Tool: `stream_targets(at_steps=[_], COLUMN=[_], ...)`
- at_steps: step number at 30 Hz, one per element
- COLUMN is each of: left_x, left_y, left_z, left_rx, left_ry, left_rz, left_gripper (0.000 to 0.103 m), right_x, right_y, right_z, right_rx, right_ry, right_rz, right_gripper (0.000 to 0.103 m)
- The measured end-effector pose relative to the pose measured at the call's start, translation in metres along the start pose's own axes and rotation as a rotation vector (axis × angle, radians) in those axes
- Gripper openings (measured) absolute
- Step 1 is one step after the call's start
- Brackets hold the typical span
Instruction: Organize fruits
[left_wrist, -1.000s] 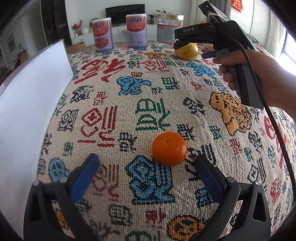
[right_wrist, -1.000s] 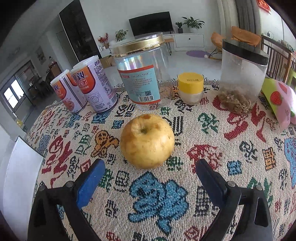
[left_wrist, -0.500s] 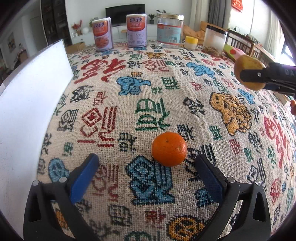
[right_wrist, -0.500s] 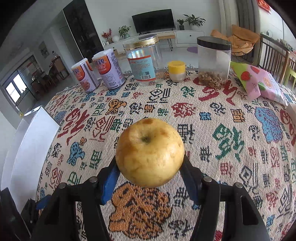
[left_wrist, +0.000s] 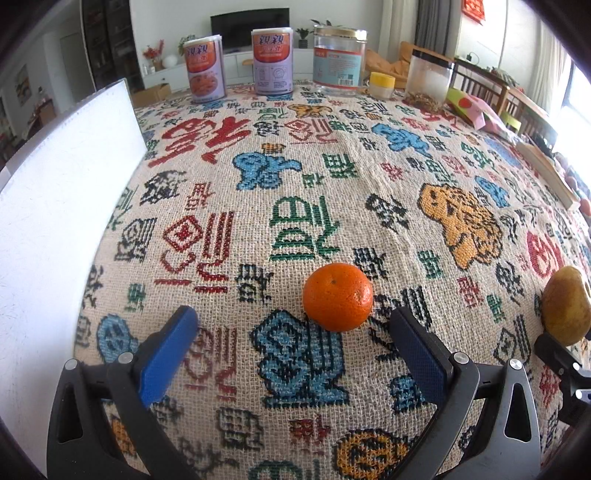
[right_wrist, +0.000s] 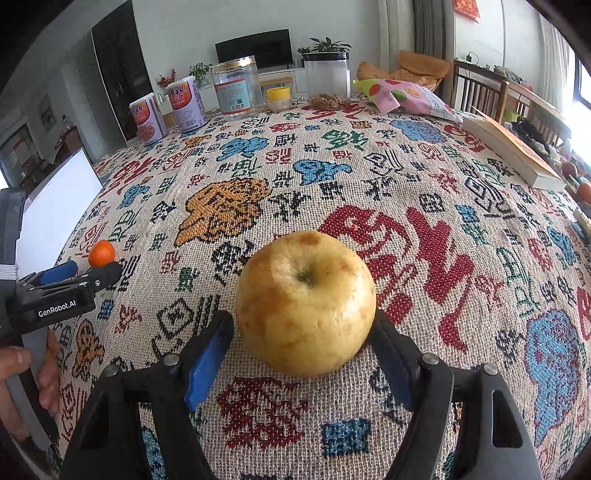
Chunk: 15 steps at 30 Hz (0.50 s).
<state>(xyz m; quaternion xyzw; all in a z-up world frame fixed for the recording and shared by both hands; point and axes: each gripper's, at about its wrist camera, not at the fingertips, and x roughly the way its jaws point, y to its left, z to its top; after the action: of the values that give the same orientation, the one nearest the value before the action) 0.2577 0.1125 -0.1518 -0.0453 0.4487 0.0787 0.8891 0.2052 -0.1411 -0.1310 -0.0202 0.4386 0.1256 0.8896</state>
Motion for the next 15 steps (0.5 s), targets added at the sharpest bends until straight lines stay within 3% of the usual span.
stream_targets(at_steps=[1, 5, 9, 11, 15], left_x=[0.000, 0.000, -0.001, -0.004, -0.012], left_y=[0.000, 0.000, 0.001, 0.003, 0.000], left_z=[0.000, 0.000, 0.000, 0.000, 0.003], left_rx=[0.000, 0.000, -0.007, 0.004, 0.021], left_ry=[0.000, 0.000, -0.003, -0.003, -0.009], left_rz=[0.000, 0.000, -0.013, -0.060, -0.132], left_gripper=[0.103, 0.102, 0.102, 0.102, 0.100], right_x=[0.003, 0.008, 0.008, 0.006, 0.000], right_y=[0.003, 0.012, 0.013, 0.011, -0.005], right_z=[0.001, 0.001, 0.001, 0.001, 0.001], right_rx=[-0.015, -0.057, -0.056, -0.043, 0.027], right_ry=[0.014, 0.040, 0.040, 0.034, 0.000], right_rz=[-0.010, -0.030, -0.024, -0.006, 0.092], right_gripper=[0.094, 0.102, 0.103, 0.103, 0.103])
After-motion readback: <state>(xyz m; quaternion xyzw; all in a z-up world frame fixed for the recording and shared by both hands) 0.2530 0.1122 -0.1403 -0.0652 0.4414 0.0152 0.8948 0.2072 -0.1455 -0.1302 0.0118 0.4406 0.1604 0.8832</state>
